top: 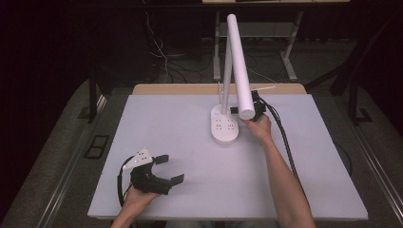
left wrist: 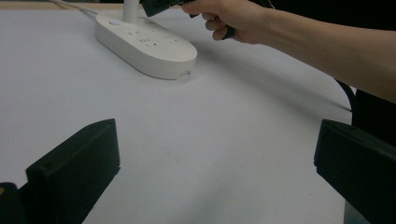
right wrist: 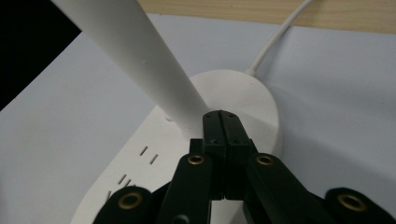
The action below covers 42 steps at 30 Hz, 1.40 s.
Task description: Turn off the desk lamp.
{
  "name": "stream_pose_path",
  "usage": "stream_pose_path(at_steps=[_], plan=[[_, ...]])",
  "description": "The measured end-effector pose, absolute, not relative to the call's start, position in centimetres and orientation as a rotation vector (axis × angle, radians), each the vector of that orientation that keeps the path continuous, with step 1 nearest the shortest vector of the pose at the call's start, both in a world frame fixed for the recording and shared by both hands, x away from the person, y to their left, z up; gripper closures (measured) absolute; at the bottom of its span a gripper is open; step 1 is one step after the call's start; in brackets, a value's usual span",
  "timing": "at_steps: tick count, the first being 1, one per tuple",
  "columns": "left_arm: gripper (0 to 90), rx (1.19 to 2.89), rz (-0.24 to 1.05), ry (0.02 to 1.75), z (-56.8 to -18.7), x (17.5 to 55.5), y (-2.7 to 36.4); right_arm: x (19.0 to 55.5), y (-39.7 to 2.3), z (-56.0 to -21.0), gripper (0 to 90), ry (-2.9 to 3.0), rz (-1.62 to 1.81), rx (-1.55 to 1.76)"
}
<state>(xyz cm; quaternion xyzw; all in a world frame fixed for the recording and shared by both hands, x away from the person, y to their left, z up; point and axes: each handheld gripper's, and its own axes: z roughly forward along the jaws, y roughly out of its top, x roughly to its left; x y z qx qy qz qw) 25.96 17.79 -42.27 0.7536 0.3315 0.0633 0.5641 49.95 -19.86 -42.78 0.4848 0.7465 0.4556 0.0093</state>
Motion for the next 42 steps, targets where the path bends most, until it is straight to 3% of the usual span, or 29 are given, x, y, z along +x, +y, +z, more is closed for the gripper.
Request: stream_pose_path(at_steps=[20, 25, 35, 38, 41, 42], plan=[[0.0, 1.777, 0.146, 0.771, -42.2, 25.9, 17.5, 45.6, -22.7, -39.1, 86.1, 2.342, 1.429, 1.372], [0.0, 1.776, 0.146, 0.772, -42.2, 25.9, 17.5, 44.2, -23.5, -37.9, 72.4, 2.331, 1.443, 1.354], [0.0, 1.777, 0.145, 0.767, -42.2, 25.8, 17.4, 40.7, -24.6, -36.1, 36.0, 2.310, 1.434, 1.315], [0.0, 1.777, 0.145, 0.768, -42.2, 25.8, 17.4, 39.4, -24.8, -35.8, 17.9, 2.321, 1.410, 1.294], [0.0, 1.776, 0.147, 0.769, -42.2, 25.8, 17.4, 38.4, -25.2, -35.6, 8.5, 2.325, 1.412, 1.308], [0.0, 1.776, 0.148, 0.769, -42.2, 25.8, 17.4, 38.0, -25.4, -35.6, 0.0, 2.334, 1.409, 1.301]])
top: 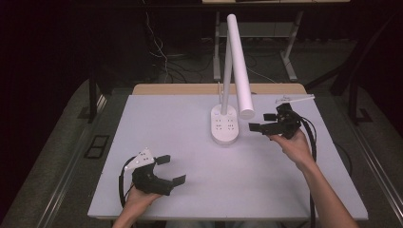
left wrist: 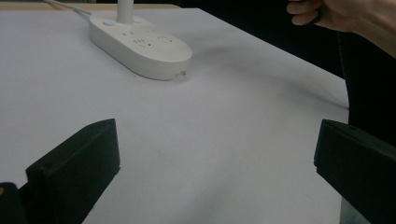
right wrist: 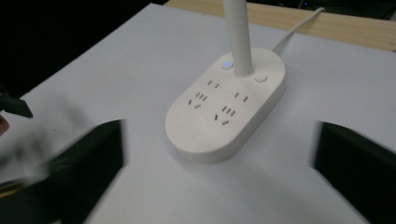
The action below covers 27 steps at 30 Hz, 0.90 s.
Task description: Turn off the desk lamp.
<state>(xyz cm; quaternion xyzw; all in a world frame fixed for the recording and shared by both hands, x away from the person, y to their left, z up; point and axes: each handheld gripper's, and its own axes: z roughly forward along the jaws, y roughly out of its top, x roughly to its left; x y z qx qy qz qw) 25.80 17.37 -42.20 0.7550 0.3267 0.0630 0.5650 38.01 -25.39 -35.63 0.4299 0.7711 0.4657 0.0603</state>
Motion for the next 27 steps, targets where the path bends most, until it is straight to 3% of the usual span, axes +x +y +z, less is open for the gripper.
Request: stream_pose_path(at_steps=[15, 27], plan=[[0.0, 1.775, 0.153, 0.772, -42.2, 25.7, 17.4, 31.6, -27.5, -36.6, 0.5, 2.314, 1.471, 1.291], [0.0, 1.772, 0.154, 0.777, -42.2, 25.6, 17.4, 26.8, -28.9, -39.6, 0.6, 2.244, 1.445, 1.321]])
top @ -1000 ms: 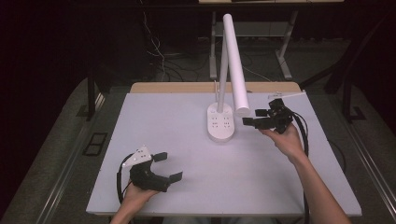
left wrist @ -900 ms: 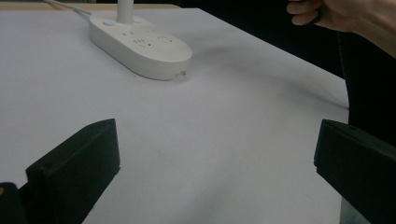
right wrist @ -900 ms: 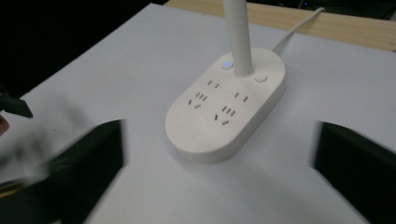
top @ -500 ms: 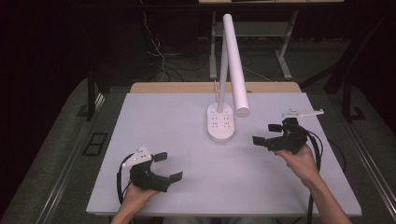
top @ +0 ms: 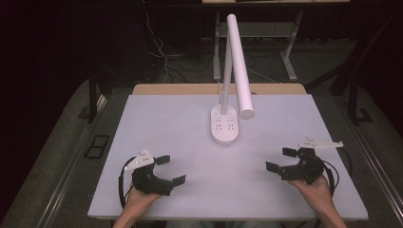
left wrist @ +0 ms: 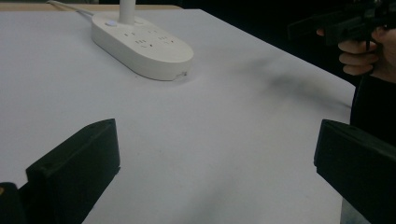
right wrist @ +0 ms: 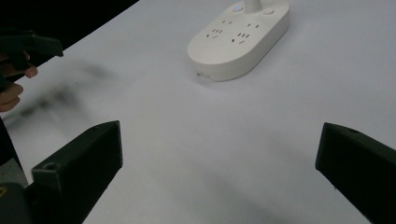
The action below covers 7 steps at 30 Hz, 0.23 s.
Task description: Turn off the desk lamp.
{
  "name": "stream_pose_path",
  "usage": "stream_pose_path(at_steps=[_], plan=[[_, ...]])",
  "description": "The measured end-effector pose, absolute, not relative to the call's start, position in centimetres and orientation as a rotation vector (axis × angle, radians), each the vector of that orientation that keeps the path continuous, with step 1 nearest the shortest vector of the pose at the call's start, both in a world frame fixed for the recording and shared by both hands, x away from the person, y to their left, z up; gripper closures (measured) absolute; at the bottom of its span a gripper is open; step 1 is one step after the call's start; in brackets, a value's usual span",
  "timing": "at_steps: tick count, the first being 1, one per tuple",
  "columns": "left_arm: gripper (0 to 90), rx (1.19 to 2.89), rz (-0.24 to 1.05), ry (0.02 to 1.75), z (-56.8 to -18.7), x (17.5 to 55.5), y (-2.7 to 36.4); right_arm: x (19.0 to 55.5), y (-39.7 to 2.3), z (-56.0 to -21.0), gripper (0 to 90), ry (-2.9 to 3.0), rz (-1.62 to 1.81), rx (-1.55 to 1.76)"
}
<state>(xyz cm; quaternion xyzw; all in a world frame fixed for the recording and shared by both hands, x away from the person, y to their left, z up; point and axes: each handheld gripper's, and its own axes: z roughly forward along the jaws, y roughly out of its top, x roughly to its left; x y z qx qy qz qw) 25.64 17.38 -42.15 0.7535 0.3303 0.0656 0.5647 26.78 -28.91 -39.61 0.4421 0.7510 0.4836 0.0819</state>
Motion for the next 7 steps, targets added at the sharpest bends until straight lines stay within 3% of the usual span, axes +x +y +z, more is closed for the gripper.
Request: stream_pose_path(at_steps=[7], plan=[[0.0, 1.778, 0.153, 0.773, -42.2, 25.7, 17.3, 24.8, -29.5, -40.8, 0.5, 2.234, 1.437, 1.328]])
